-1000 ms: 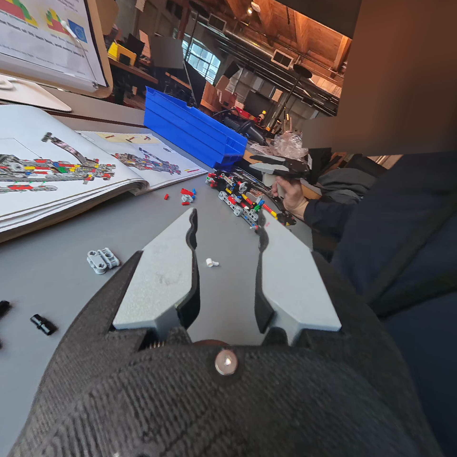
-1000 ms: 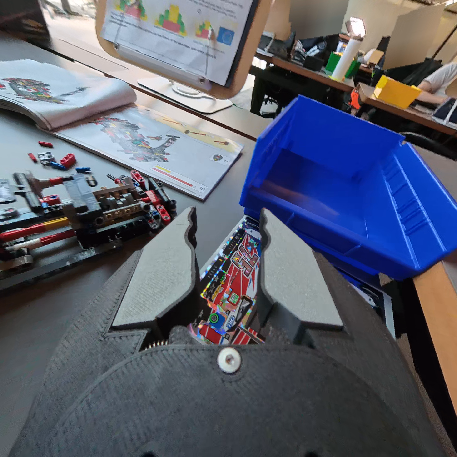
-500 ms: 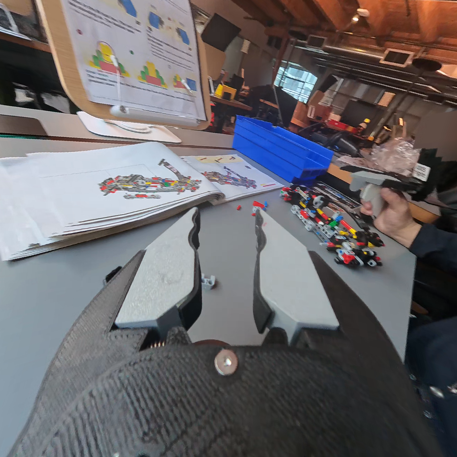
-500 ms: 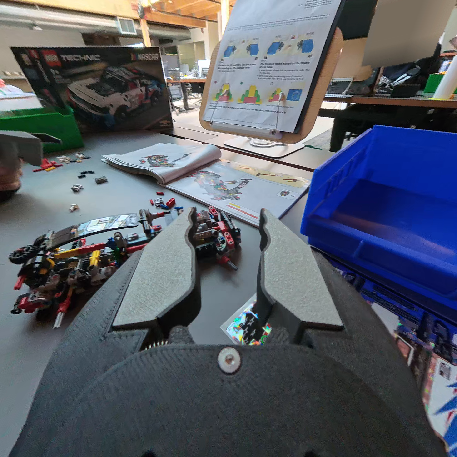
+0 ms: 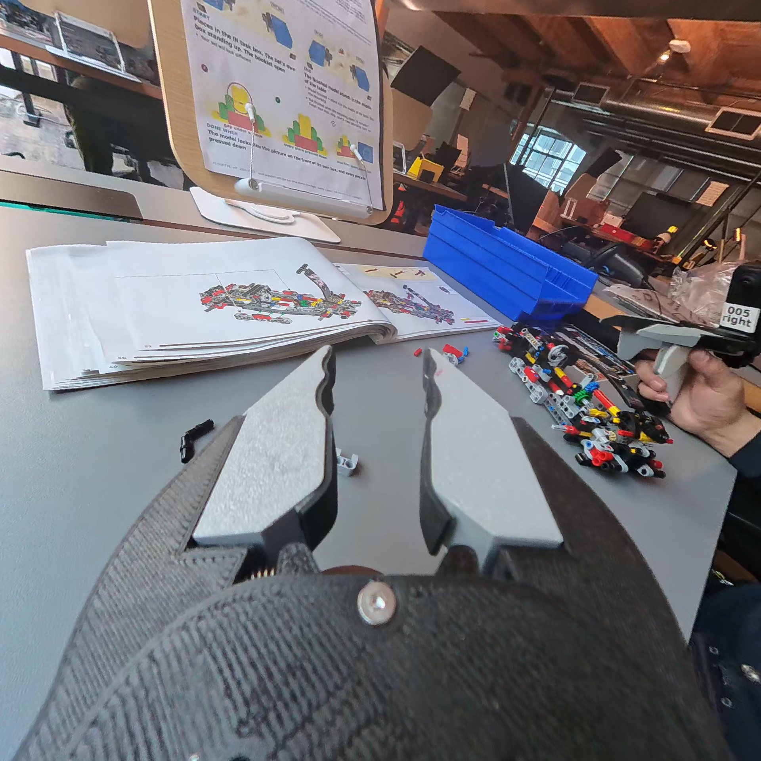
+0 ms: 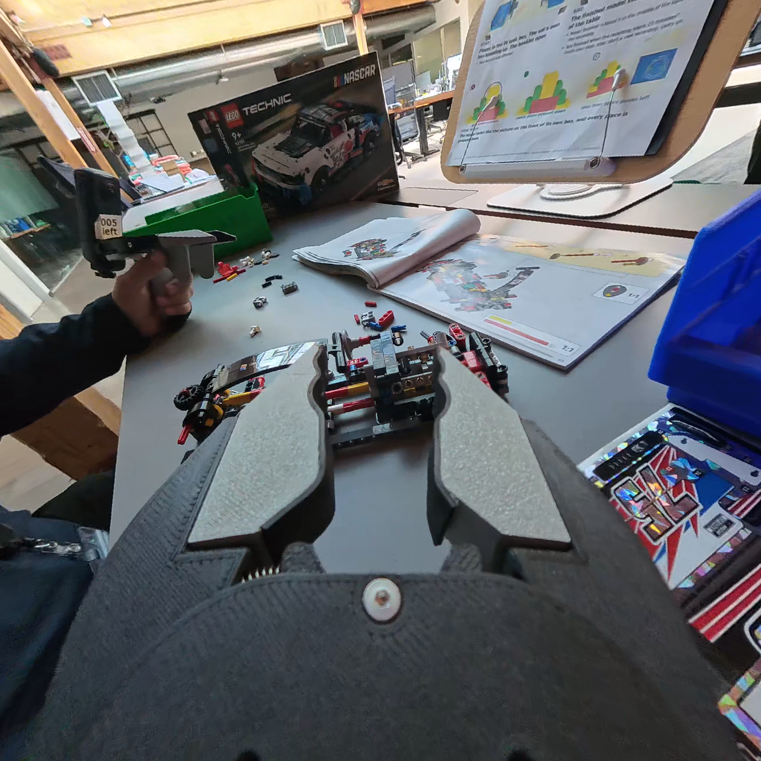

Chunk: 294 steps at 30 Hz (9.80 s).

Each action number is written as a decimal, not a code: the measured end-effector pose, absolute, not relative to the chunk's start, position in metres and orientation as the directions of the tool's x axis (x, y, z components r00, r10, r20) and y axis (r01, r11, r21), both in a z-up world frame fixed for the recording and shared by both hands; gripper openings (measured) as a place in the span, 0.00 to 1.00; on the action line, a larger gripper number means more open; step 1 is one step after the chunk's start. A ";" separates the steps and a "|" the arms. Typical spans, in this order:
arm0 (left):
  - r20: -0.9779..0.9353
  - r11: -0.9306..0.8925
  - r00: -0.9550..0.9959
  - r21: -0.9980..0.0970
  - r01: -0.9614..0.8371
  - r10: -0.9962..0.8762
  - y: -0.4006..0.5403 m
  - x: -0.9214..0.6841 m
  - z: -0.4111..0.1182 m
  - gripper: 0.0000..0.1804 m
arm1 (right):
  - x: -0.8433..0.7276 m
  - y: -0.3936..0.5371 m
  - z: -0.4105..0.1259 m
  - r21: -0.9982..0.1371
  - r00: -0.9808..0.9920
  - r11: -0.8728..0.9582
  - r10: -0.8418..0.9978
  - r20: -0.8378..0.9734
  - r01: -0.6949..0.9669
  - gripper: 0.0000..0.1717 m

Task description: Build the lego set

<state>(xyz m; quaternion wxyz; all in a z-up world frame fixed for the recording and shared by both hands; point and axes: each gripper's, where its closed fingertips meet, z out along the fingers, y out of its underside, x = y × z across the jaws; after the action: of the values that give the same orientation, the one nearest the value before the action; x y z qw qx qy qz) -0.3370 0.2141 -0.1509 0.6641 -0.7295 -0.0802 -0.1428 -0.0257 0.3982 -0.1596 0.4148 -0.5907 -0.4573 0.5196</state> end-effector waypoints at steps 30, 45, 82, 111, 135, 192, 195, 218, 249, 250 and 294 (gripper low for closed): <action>0.441 -0.109 0.897 -0.891 0.441 0.020 0.225 -0.362 -0.160 0.20 | -0.042 0.398 -0.166 -0.972 0.052 -0.169 0.985 -0.163 0.161 0.26; 0.310 -0.105 0.949 -0.947 0.303 -0.056 0.217 -0.335 -0.152 0.20 | -0.039 0.399 -0.160 -0.983 0.065 -0.138 0.989 -0.131 0.120 0.26; 0.227 -0.213 0.886 -0.965 0.150 -0.404 0.179 -0.316 -0.155 0.30 | -0.027 0.470 -0.164 -0.980 0.389 0.018 0.916 0.095 0.199 0.29; 0.104 -0.153 0.928 -0.987 0.052 -0.357 0.214 -0.332 -0.153 0.27 | 0.002 0.494 -0.158 -0.989 0.561 -0.038 0.827 0.050 0.143 0.27; 0.316 -0.200 0.898 -0.944 0.263 -0.305 0.214 -0.350 -0.154 0.25 | 0.002 0.505 -0.170 -0.968 0.606 -0.033 0.785 0.128 0.247 0.27; -0.013 -0.748 0.872 -0.508 -0.427 -0.488 0.308 -0.445 -0.246 0.33 | -0.013 0.462 -0.131 -0.999 0.397 -0.049 0.917 -0.049 -0.010 0.23; -0.003 -0.742 0.856 -0.498 -0.449 -0.516 0.310 -0.443 -0.247 0.31 | -0.015 0.461 -0.131 -0.999 0.386 -0.052 0.921 -0.050 -0.007 0.23; -0.477 -0.392 0.847 -0.752 -0.531 -0.233 0.419 -0.409 -0.136 0.00 | -0.018 0.462 -0.137 -0.998 0.396 -0.055 0.918 -0.040 0.025 0.21; 0.014 -0.683 0.943 -0.693 -0.231 -0.333 0.222 -0.381 -0.214 0.19 | -0.108 0.385 -0.118 -0.932 0.186 -0.110 0.981 -0.047 0.345 0.23; 0.026 -0.672 0.939 -0.705 -0.226 -0.342 0.219 -0.377 -0.215 0.19 | -0.119 0.376 -0.120 -0.905 0.166 -0.103 0.985 -0.036 0.413 0.23; 0.015 -0.469 0.956 -0.874 -0.130 -0.292 0.194 -0.383 -0.203 0.20 | -0.210 0.216 -0.222 -0.754 0.144 -0.272 0.962 -0.232 0.598 0.14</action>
<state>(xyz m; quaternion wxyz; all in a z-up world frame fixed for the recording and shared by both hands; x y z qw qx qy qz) -0.3833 0.1943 -0.2032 0.5002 -0.8532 0.1236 -0.0812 -0.2105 0.2157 -0.2217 0.2539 -0.7125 -0.5475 0.3579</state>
